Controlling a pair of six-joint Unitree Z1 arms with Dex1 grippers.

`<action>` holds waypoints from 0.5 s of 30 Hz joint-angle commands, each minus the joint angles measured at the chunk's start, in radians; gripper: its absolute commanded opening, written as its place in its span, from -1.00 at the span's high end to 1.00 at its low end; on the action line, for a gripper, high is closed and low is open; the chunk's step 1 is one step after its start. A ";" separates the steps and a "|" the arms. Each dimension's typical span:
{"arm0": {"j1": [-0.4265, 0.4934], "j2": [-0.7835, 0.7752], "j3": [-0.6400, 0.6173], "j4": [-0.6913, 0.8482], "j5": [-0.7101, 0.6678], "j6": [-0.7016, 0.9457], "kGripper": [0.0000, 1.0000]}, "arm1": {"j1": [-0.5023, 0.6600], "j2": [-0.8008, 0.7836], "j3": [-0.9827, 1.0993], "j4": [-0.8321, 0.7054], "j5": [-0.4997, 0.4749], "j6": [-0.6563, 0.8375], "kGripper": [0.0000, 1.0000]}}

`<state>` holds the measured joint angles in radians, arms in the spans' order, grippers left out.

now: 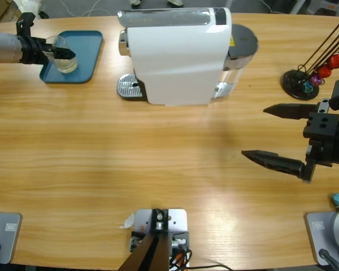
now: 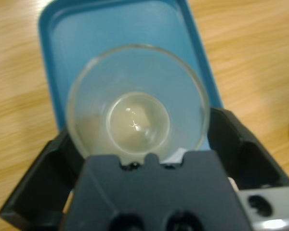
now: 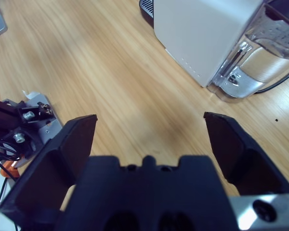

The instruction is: Pour coffee

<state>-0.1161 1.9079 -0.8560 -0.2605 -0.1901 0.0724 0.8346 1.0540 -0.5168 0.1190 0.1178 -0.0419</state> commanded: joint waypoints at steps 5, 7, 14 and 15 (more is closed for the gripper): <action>0.011 -0.186 0.075 0.051 -0.005 0.037 -0.97 | 0.014 -0.015 0.032 -0.007 -0.001 -0.006 -1.00; 0.012 -0.258 0.076 0.094 0.006 0.043 -0.97 | 0.014 -0.015 0.032 -0.007 -0.001 -0.006 -1.00; -0.169 -0.546 0.088 0.365 0.006 0.060 -0.96 | 0.014 -0.012 0.032 -0.007 -0.003 -0.006 -1.00; -0.223 -0.586 0.110 0.393 0.007 0.060 -0.95 | 0.014 -0.012 0.032 -0.007 -0.004 -0.006 -1.00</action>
<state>-0.1375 1.5496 -0.8097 -0.0726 -0.1961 0.1192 0.8346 1.0540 -0.5168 0.1190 0.1178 -0.0419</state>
